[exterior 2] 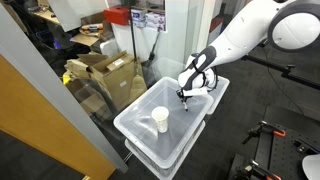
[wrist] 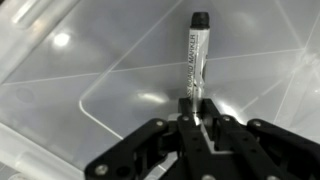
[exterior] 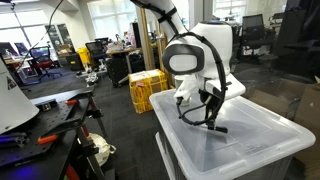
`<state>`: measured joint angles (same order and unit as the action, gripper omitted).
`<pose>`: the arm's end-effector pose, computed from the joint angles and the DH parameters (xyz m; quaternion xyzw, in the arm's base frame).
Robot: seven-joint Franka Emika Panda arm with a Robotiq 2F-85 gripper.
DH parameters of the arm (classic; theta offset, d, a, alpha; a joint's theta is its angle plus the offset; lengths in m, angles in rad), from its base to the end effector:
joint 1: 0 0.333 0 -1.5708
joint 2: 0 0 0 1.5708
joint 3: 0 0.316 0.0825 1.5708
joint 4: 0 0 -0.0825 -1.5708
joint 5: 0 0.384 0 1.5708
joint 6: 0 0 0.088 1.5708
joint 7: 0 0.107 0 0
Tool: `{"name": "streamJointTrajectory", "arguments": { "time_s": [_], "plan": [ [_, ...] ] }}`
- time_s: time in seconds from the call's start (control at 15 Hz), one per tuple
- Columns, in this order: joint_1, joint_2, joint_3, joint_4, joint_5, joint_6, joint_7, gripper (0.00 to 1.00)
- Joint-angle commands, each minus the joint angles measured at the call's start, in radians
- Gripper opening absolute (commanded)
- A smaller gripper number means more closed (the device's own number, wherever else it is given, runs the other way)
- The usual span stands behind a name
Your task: Put the marker in the mug
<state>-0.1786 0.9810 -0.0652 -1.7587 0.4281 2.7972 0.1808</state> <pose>0.6029 -0.1690 0.0178 -0.9207 0.3854 -0.0348 0.0505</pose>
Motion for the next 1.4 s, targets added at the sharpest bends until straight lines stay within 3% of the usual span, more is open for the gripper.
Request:
{"name": "streamJointTrajectory", "arguments": {
  "time_s": [0.0,0.67,1.33],
  "plan": [
    [0.071,-0.054,-0.052,-0.053,-0.047,0.053,0.089,0.05],
    [0.269,-0.123,-0.227,-0.120,-0.143,0.120,0.245,0.05],
    [0.569,-0.149,-0.491,-0.204,-0.237,0.161,0.433,0.05]
  ]
}}
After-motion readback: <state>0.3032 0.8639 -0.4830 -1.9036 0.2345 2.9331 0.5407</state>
